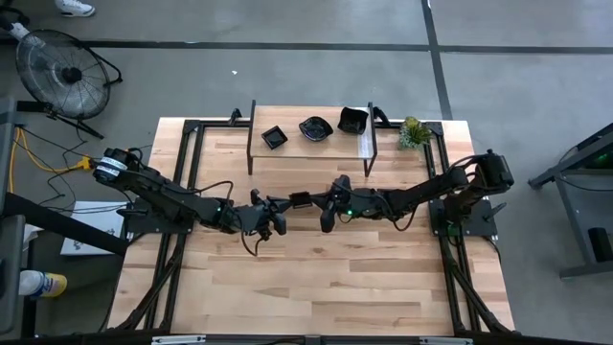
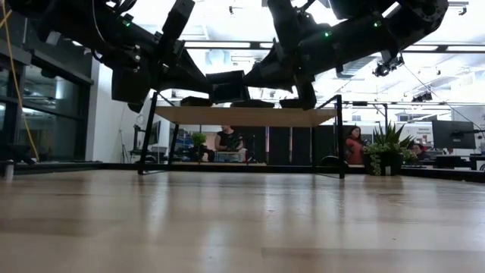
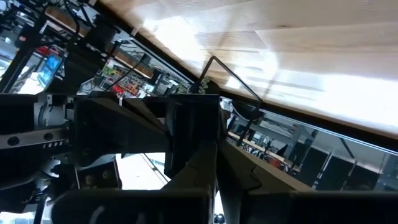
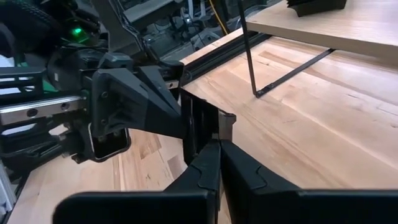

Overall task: Pick & Place Mini shaped plates
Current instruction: Stack the square plate on top of the other square plates on the shelf

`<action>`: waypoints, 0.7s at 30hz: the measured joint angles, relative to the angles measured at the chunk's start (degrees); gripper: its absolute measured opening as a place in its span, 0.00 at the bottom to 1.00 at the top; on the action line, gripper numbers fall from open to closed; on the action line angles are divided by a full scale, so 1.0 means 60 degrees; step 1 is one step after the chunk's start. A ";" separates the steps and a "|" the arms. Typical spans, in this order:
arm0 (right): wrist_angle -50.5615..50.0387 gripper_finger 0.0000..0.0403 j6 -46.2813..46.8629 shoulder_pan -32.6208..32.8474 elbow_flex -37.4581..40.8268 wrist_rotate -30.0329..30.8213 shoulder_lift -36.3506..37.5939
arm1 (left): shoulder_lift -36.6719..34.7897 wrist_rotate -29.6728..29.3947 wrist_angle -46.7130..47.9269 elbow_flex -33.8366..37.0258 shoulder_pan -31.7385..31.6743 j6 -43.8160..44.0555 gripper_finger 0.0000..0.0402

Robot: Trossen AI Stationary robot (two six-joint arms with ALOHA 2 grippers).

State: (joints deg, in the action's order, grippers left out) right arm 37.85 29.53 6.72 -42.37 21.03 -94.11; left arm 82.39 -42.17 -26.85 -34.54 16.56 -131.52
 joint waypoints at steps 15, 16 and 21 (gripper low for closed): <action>0.0167 0.35 -0.0205 0.0004 0.0000 -0.0401 0.0002 | 0.0000 0.0047 -0.0044 0.0000 -0.0007 0.0721 0.00; 0.0155 0.38 -0.0269 0.0004 0.0000 -0.0412 0.0039 | 0.0000 0.0044 -0.0058 0.0000 -0.0007 0.0725 0.00; 0.0020 0.46 -0.0808 0.0004 0.0000 -0.0246 0.0526 | 0.0000 0.0006 -0.0065 -0.0004 -0.0007 0.1029 0.00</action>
State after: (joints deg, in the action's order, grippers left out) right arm 37.97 24.69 6.74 -42.37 19.56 -90.95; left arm 82.39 -42.14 -27.24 -34.57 16.51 -125.35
